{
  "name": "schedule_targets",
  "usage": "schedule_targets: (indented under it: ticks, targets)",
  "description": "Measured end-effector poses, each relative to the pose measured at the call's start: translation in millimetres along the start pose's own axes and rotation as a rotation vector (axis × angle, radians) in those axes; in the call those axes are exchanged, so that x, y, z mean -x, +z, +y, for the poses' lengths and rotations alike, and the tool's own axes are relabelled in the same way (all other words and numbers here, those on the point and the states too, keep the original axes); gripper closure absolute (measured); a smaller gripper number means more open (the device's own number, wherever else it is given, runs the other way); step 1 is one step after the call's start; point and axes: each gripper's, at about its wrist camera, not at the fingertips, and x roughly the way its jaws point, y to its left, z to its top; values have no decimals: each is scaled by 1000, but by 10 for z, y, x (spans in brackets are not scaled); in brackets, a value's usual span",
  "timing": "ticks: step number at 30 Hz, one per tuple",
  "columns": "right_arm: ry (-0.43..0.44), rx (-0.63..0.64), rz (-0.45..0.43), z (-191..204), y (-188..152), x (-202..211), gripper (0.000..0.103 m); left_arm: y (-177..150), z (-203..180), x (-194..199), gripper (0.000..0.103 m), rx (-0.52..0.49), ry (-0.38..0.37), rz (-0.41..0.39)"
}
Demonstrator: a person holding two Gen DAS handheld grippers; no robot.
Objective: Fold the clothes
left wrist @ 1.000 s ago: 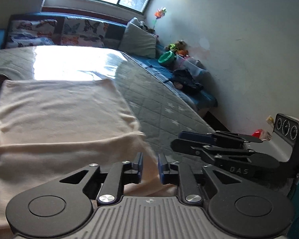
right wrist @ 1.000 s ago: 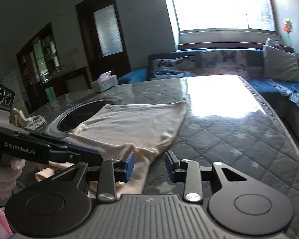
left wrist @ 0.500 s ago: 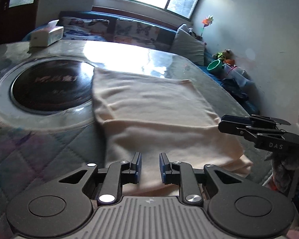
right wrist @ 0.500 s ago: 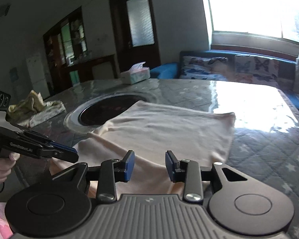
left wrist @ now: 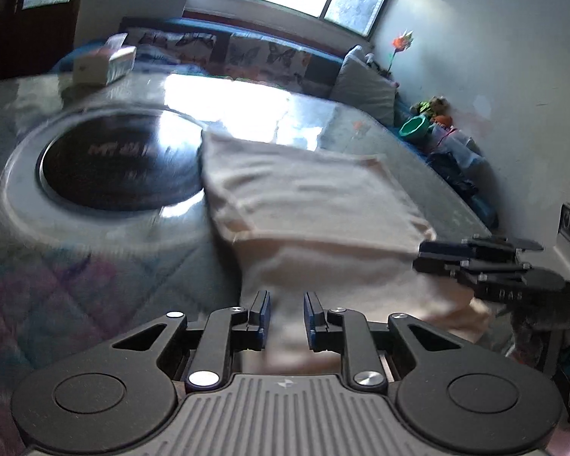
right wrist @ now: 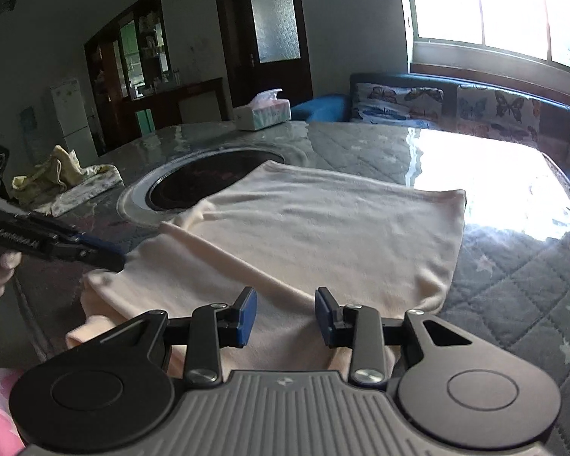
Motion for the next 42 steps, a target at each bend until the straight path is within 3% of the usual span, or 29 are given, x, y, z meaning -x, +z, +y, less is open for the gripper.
schedule_targets:
  ticks: [8,12,16,19,28,36,42]
  targets:
    - [9,-9,0,20,22,-24,68,414,6,-315,82,24,-55,-98]
    - [9,-18,6,14,3,-48,68,497,193,-532,82,77,-44,-55]
    - [12,-22,9,6,-8,-53,68,454,357,-637,82,94,14,-16]
    - [14,-25,15,-6,-9,-61,67,433,466,-619,82,116,20,-23]
    - [22,-34,17,-13,-15,-70,63,578,293,-799,81,63,10,-13]
    - [27,-39,17,-29,-19,-55,63,691,529,-880,81,135,45,-30]
    - [24,-27,18,-12,-17,-46,62,744,456,-913,78,113,70,-34]
